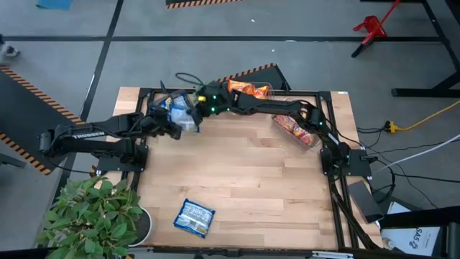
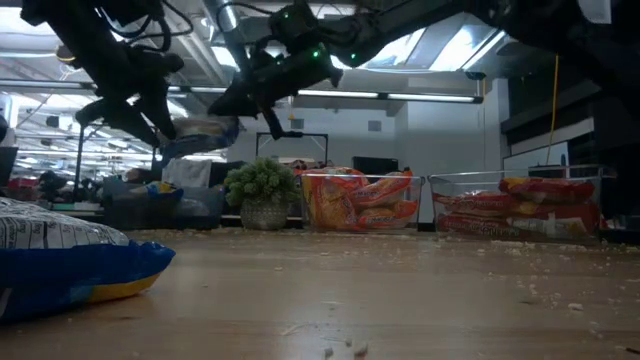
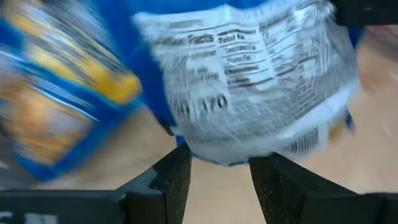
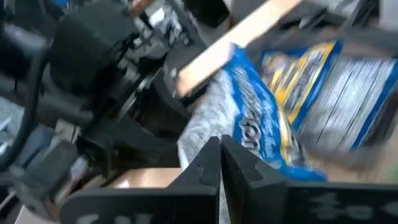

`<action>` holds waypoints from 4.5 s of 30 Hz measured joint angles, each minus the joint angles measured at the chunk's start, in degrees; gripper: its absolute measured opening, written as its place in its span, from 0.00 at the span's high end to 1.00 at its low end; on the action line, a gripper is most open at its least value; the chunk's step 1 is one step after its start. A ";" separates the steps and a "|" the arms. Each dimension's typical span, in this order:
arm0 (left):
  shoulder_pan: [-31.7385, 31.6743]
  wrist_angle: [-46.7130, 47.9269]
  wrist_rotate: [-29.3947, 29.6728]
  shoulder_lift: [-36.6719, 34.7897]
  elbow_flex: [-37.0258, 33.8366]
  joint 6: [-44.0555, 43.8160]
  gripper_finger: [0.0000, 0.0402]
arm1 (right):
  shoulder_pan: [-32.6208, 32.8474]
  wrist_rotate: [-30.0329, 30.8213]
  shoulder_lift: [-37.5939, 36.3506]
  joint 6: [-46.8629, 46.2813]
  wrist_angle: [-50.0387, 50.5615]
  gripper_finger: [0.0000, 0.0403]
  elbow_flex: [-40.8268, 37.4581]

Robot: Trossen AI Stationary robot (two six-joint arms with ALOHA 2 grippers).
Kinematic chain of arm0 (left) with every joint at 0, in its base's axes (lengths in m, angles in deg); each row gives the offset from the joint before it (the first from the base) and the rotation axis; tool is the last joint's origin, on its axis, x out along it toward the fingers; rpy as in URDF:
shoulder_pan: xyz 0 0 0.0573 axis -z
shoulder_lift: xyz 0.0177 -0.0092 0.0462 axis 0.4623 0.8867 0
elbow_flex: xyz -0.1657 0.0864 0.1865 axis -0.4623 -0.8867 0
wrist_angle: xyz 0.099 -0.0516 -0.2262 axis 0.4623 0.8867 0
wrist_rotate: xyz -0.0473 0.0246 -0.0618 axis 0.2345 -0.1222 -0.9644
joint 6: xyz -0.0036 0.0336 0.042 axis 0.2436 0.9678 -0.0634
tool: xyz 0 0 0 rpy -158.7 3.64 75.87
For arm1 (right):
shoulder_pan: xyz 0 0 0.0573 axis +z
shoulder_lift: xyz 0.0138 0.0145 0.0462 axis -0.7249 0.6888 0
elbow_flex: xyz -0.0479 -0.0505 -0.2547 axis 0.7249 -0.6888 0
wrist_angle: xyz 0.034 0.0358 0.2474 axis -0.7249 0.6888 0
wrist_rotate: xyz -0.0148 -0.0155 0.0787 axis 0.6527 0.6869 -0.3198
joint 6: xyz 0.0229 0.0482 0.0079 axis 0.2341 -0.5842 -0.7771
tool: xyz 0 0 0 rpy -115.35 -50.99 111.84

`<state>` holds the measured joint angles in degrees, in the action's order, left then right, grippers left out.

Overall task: Sort Maruchan noodles
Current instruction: Put the blue noodle pack into the black bin

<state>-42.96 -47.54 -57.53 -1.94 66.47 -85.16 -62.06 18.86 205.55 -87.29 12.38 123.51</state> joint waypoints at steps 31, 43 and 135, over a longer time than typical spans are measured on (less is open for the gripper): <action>-14.25 1.20 -1.25 -7.17 0.09 16.12 0.67 | 3.47 7.81 11.79 40.29 16.06 0.32 18.79; -14.18 2.86 -6.12 -7.38 0.09 14.65 0.67 | 4.51 14.59 18.96 22.84 16.71 0.12 18.69; -14.18 18.43 -13.77 -20.49 -0.15 10.56 0.67 | 4.26 -9.25 21.96 -1.45 11.33 0.97 20.99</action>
<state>-57.14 -29.11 -71.30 -22.42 66.32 -74.60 -57.79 9.61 227.51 -88.73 23.71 144.50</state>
